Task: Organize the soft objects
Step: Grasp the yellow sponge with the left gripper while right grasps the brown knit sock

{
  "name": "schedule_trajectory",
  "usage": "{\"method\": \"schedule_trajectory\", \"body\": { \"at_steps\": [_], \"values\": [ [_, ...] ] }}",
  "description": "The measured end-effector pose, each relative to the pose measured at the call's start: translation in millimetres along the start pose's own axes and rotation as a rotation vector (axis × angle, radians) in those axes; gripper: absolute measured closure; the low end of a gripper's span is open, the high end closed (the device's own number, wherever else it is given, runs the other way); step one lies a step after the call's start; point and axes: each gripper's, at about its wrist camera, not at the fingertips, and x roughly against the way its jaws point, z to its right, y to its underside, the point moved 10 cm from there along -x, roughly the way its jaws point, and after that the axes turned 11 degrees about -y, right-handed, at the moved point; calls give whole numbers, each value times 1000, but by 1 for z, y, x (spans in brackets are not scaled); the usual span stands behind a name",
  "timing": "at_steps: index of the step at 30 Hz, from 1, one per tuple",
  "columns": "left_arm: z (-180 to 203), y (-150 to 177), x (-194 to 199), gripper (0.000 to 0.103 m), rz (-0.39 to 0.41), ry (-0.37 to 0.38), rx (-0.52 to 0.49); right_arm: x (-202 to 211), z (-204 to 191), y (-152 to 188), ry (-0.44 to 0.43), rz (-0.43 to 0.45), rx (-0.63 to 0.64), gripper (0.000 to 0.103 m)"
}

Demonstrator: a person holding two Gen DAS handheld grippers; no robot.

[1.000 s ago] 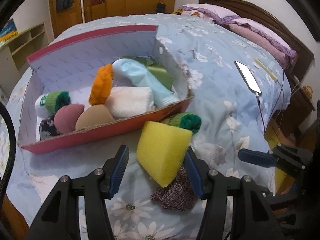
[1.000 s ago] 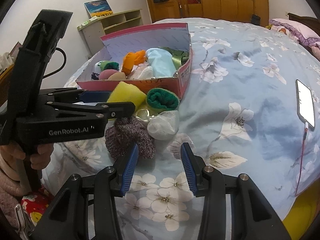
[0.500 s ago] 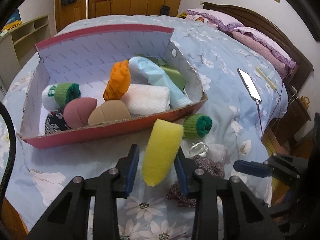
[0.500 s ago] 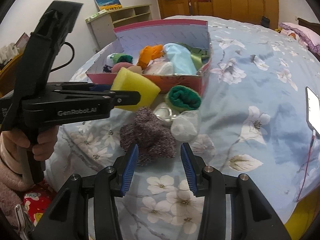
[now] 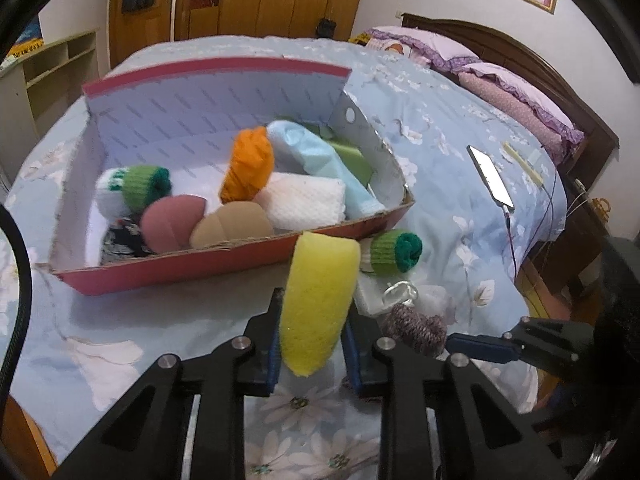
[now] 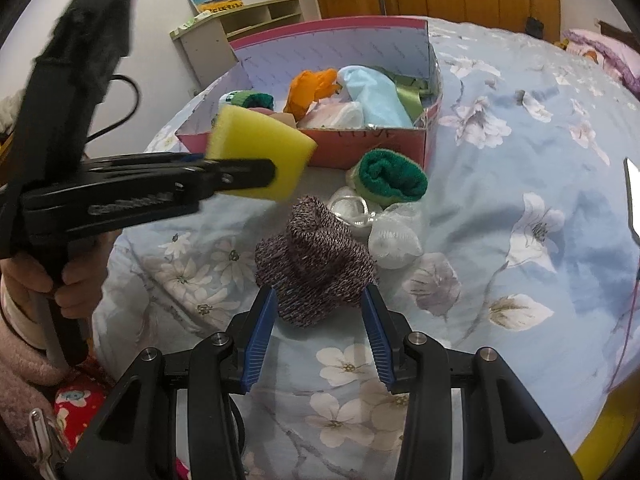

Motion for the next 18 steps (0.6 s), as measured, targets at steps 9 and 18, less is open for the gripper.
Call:
{"method": "schedule_trajectory", "body": {
  "at_steps": [9,18],
  "values": [
    [-28,11,10,77,20,-34,41,-17,9,5,-23,-31,-127,58],
    [-43,19,14,77,18,-37,77,-36,1,-9,-11,-17,-147,58]
  ]
}}
